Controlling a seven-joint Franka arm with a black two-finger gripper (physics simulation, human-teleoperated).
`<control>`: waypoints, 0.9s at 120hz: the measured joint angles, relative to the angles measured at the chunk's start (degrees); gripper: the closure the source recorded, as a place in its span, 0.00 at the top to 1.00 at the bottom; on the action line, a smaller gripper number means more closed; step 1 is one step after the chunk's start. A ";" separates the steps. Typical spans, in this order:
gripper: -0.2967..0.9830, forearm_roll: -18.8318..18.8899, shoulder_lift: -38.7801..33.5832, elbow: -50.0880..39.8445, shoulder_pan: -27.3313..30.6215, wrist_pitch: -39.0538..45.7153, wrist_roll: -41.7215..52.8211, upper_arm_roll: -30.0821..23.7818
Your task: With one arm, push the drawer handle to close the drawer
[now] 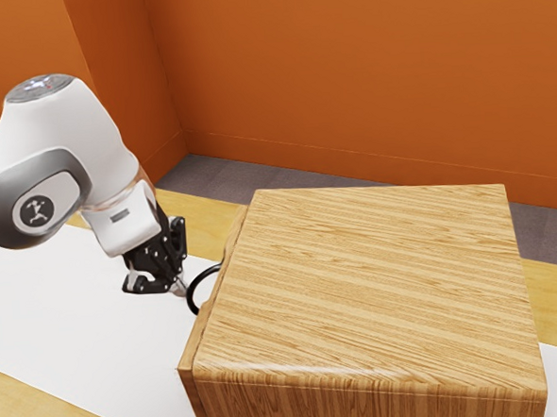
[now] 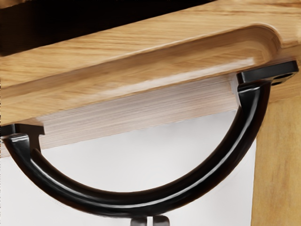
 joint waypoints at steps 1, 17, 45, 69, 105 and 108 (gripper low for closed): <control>0.15 -0.04 0.07 0.10 0.00 0.02 -0.04 -0.11; 0.15 -0.48 0.52 0.83 0.00 0.29 -0.59 -1.10; 0.15 -1.12 1.53 2.12 0.00 0.58 -1.54 -2.61; 0.15 -1.21 1.80 2.17 0.12 1.08 -2.23 -2.85; 0.26 -0.69 -0.60 2.03 1.29 -0.30 -3.18 -2.64; 0.31 -0.65 -0.98 2.01 1.62 -0.73 -3.35 -2.62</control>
